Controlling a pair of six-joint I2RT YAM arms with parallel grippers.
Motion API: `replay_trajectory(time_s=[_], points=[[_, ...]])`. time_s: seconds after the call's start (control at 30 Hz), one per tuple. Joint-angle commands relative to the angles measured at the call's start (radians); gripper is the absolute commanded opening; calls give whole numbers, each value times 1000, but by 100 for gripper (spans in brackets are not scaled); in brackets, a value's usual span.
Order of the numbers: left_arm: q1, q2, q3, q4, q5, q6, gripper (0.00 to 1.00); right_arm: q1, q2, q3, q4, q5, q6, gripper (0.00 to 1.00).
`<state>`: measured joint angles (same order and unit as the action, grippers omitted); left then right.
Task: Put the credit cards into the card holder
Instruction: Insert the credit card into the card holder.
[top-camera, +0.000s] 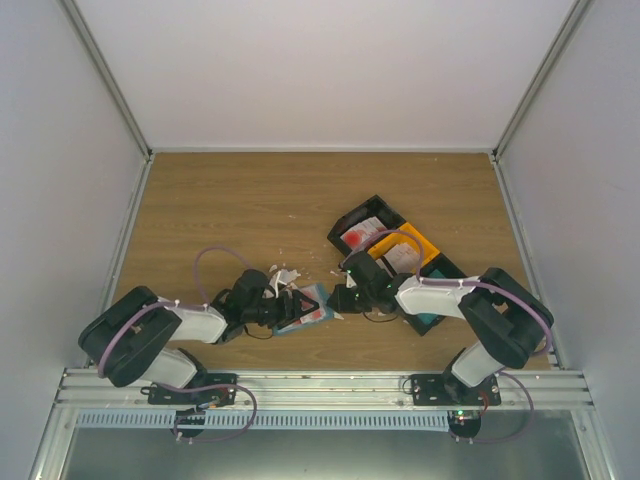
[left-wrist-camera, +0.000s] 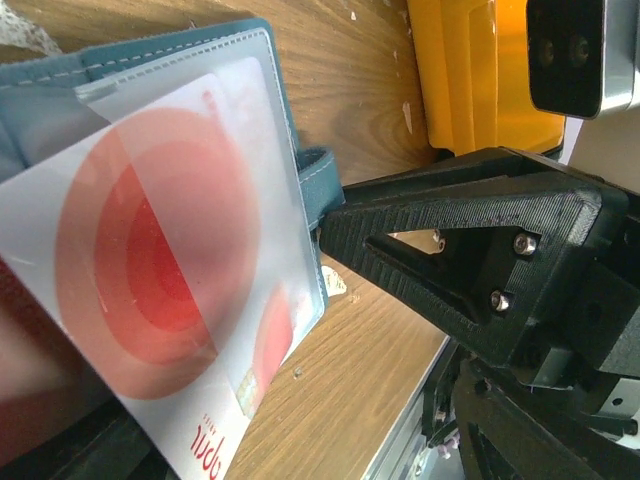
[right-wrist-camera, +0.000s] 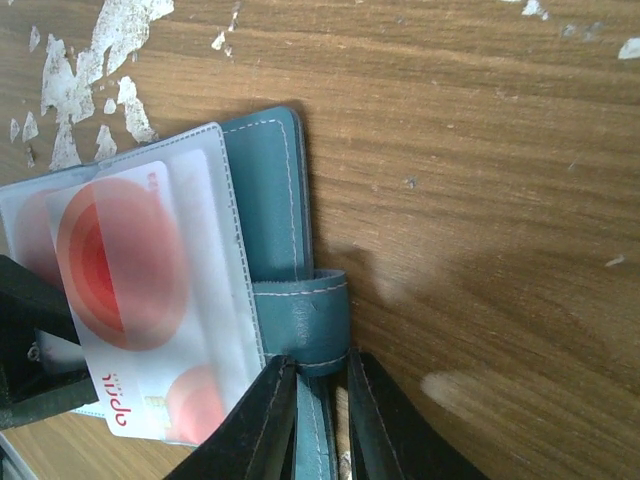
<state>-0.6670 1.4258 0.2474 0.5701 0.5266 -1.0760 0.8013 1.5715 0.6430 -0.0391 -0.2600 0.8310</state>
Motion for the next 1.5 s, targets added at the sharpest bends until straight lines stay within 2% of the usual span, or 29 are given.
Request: replay_trajectory(time_s=[0.0, 0.1, 0.33, 0.47, 0.63, 0.77, 0.93, 1.13, 1.33, 1.47], points=[[-3, -10, -6, -185, -22, 35, 75, 15, 20, -42, -85, -1, -18, 17], [-3, -14, -6, -223, -26, 53, 78, 15, 20, -42, -81, -1, -19, 17], [3, -43, 6, -331, 61, 123, 83, 14, -14, -46, -64, -16, -24, 17], [19, -86, 10, -390, 86, 134, 85, 13, -37, -66, 3, -70, -26, 19], [77, -178, 23, -507, 108, 180, 83, 8, -41, -66, 18, -90, -26, 19], [111, -219, 27, -561, 122, 198, 75, -1, -68, -75, 31, -86, -11, 19], [127, -241, 46, -660, 101, 238, 71, -4, -118, -77, 36, -74, -19, 22], [129, -302, 88, -857, 45, 309, 74, 0, -136, -72, 58, -80, -51, 31], [129, -341, 137, -977, -2, 315, 76, 10, -96, -71, 111, -115, -52, 34], [129, -406, 103, -1018, -30, 278, 74, 14, -84, -70, 143, -145, -51, 36]])
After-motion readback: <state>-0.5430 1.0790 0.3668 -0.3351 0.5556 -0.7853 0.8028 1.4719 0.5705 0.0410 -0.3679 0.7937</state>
